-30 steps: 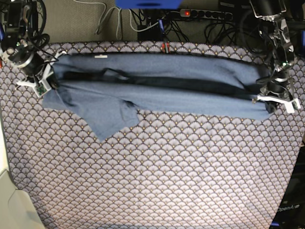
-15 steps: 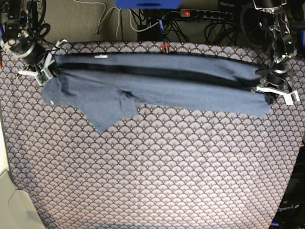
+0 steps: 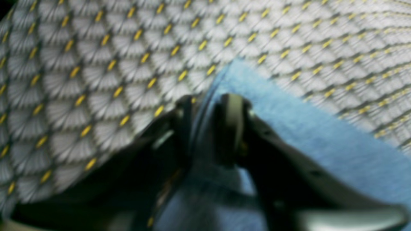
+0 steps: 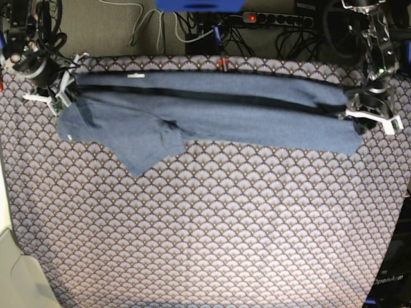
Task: Fold the T-shirt properly
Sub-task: 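Fold the hem edge over toward the collar with both grippers, then grasp the loose sleeve end with the right gripper, then fold the sleeve end inward toward the left gripper, then grasp the strip end with the left gripper and fold inward, then lay the folded end onto the strip middle and release with left gripper, then move the right gripper to the strip end and grasp it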
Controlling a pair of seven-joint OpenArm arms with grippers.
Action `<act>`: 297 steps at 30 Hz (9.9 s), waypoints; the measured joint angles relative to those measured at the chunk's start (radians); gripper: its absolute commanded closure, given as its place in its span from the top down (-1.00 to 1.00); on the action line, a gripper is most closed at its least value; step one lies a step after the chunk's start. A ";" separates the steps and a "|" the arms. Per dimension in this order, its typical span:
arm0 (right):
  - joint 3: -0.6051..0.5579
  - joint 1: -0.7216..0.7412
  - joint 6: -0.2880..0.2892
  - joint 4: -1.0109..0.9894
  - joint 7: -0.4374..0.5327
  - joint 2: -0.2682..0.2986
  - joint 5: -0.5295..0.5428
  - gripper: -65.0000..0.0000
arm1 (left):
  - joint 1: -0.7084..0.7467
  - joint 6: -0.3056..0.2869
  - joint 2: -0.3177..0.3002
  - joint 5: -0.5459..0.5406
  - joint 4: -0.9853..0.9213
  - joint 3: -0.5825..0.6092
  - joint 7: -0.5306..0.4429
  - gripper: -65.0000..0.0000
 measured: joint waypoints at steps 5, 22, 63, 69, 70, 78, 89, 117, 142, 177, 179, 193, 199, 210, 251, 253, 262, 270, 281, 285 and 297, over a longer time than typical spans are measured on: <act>0.000 -0.001 0.000 0.000 -0.004 0.000 -0.002 -0.28 | 0.010 -0.004 0.001 -0.002 -0.019 0.000 -0.005 -0.30; 0.048 -0.005 0.000 0.002 -0.004 0.006 -0.002 -0.24 | -0.012 -0.011 -0.002 -0.014 -0.111 0.002 -0.045 -0.28; -0.261 0.690 -0.007 -0.483 -0.278 -0.216 -0.003 -0.09 | -0.042 0.004 0.012 -0.005 -0.111 0.060 -0.056 -0.28; -0.260 0.718 -0.007 -0.559 -0.204 -0.213 0.002 -0.12 | -0.048 0.005 0.012 -0.003 -0.111 0.060 -0.051 -0.28; -0.260 0.717 -0.007 -0.559 -0.202 -0.211 0.003 -0.18 | -0.048 0.005 0.012 -0.002 -0.111 0.060 -0.051 -0.28; -0.259 0.637 -0.011 -0.423 -0.248 -0.215 -0.011 -1.00 | -0.049 0.005 0.013 -0.002 -0.111 0.062 -0.050 -0.28; -0.253 0.361 -0.004 0.142 -0.320 -0.216 -0.005 -1.00 | -0.049 0.004 0.014 -0.005 -0.112 0.062 -0.052 -0.28; -0.041 -0.012 -0.006 0.268 -0.219 -0.212 -0.002 -1.00 | -0.055 -0.008 0.011 -0.010 -0.153 0.061 -0.087 -0.28; -0.047 0.013 -0.007 0.080 -0.219 -0.216 -0.002 -0.59 | -0.050 0.004 0.003 -0.013 -0.151 0.130 -0.119 -0.28; -0.048 0.044 -0.007 0.076 -0.221 -0.216 -0.003 -0.59 | -0.001 0.015 0.198 0.009 0.367 0.518 0.168 -0.98; -0.048 0.044 -0.007 0.076 -0.221 -0.216 -0.003 -0.59 | -0.003 0.011 0.219 0.009 0.367 0.549 0.175 -0.98; -0.048 0.056 -0.007 0.073 -0.221 -0.212 -0.006 -0.59 | -0.085 0.192 0.273 0.157 0.289 0.862 0.165 -0.98; -0.048 0.052 -0.007 0.073 -0.219 -0.213 -0.006 -0.59 | -0.100 0.193 0.308 0.157 0.219 0.883 0.180 -0.98; -0.050 0.055 -0.007 0.074 -0.274 -0.205 -0.005 -0.58 | -0.102 0.191 0.264 0.149 0.230 0.980 0.173 -0.31; 0.283 0.223 -0.004 0.154 -0.368 -0.229 0.044 -0.10 | 0.071 0.177 0.176 0.145 0.381 0.600 0.181 -0.99; 0.323 0.242 -0.007 0.155 -0.424 -0.230 0.083 -0.10 | 0.064 0.177 0.178 0.145 0.369 0.615 0.180 -0.99; 0.349 0.257 -0.007 0.153 -0.486 -0.225 0.131 -0.10 | -0.061 0.183 0.188 0.144 0.240 0.949 0.176 -0.99; 0.347 0.260 -0.007 0.152 -0.491 -0.225 0.132 -0.10 | -0.083 0.181 0.180 0.141 0.293 0.990 0.183 -0.99; 0.357 0.256 -0.006 0.135 -0.498 -0.253 0.153 0.11 | 0.012 0.173 0.178 0.141 0.431 0.499 0.167 -0.99; 0.356 0.243 -0.007 0.122 -0.496 -0.254 0.202 0.19 | 0.034 0.180 0.159 0.148 0.349 0.460 0.182 -0.99; 0.351 0.295 -0.008 -0.098 -0.497 -0.238 0.229 0.25 | 0.034 0.175 0.128 0.145 0.294 0.466 0.179 -0.99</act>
